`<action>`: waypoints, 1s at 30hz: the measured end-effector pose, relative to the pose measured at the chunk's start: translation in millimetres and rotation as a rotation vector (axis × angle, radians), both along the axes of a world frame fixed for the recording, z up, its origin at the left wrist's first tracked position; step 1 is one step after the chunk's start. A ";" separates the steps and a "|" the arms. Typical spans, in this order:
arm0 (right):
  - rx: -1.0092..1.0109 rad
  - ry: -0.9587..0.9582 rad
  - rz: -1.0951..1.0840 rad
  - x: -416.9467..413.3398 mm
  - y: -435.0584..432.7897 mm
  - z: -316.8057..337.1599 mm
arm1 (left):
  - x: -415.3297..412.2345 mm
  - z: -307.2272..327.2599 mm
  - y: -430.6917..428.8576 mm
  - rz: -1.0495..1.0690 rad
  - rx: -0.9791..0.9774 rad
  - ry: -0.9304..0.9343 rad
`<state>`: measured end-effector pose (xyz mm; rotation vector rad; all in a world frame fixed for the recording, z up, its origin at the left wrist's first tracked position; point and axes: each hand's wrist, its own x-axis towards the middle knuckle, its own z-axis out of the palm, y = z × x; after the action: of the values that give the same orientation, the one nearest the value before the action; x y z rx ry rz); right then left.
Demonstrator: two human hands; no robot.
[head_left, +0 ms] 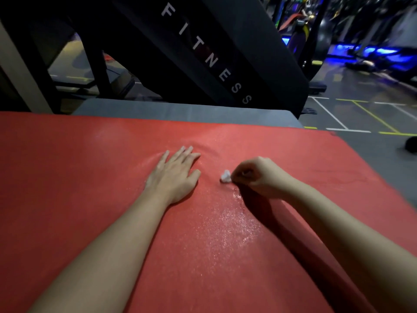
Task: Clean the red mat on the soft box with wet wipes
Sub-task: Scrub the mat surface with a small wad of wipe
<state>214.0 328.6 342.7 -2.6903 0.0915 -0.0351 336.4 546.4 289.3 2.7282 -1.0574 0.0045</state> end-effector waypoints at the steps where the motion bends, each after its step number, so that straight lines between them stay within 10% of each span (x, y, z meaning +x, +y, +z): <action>1: 0.020 0.056 0.040 -19.9 5.7 1.4 | 0.0 0.3 -0.2 0.003 0.003 0.004; 11: 0.019 -0.231 -0.116 -60.3 48.2 -12.7 | -32.8 20.2 14.1 0.052 0.157 0.027; 25: -0.030 -0.082 -0.105 -162.4 104.4 -0.6 | -184.6 50.2 103.7 0.048 0.303 0.106; 30: -0.056 0.242 0.083 -209.8 127.2 25.8 | -199.6 43.4 119.3 0.023 0.251 0.142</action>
<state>4.3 455.7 368.5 -2.7397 0.0538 0.3183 136.8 665.7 332.7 2.9079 -1.0491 -0.3347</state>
